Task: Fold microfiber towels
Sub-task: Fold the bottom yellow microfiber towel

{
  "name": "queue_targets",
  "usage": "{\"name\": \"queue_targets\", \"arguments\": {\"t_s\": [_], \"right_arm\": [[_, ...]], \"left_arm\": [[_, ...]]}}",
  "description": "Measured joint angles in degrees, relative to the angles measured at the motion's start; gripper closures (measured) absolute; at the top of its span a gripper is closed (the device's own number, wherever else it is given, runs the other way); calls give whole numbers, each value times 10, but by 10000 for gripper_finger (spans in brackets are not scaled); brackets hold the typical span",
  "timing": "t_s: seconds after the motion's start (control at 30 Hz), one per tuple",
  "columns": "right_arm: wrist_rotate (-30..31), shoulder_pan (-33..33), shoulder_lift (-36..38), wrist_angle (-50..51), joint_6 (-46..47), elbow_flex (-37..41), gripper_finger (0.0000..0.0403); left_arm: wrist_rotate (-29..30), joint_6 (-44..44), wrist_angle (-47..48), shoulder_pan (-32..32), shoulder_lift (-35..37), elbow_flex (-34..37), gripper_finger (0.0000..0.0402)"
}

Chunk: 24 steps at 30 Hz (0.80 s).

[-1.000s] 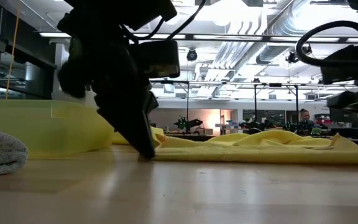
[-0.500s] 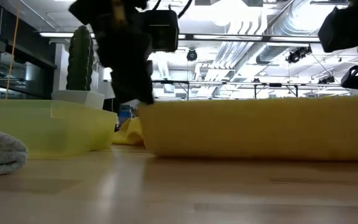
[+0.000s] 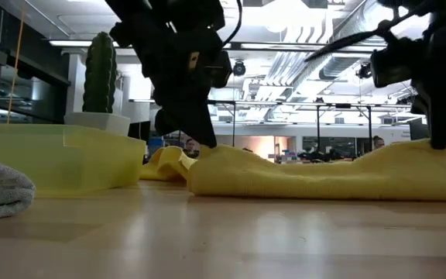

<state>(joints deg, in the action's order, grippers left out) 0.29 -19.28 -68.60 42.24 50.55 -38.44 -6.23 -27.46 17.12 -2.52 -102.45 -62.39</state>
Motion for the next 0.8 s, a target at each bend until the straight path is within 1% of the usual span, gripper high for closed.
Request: {"name": "queue_targets", "arguments": {"t_s": [0.33, 0.43, 0.53, 0.7, 0.8], "right_arm": [[6, 10, -1, 13, -4, 0, 402], [7, 10, -1, 12, -4, 0, 393], [8, 10, -1, 10, 0, 0, 362], [26, 10, 2, 19, 20, -1, 277], [26, 15, 22, 42, 28, -1, 227]], "left_arm": [[24, -5, 0, 8, 0, 0, 398], [43, -9, 0, 8, 0, 0, 392], [53, -9, 1, 7, 0, 0, 379], [54, -9, 19, -6, 1, 0, 345], [51, -6, 48, -26, 19, 0, 322]]}}
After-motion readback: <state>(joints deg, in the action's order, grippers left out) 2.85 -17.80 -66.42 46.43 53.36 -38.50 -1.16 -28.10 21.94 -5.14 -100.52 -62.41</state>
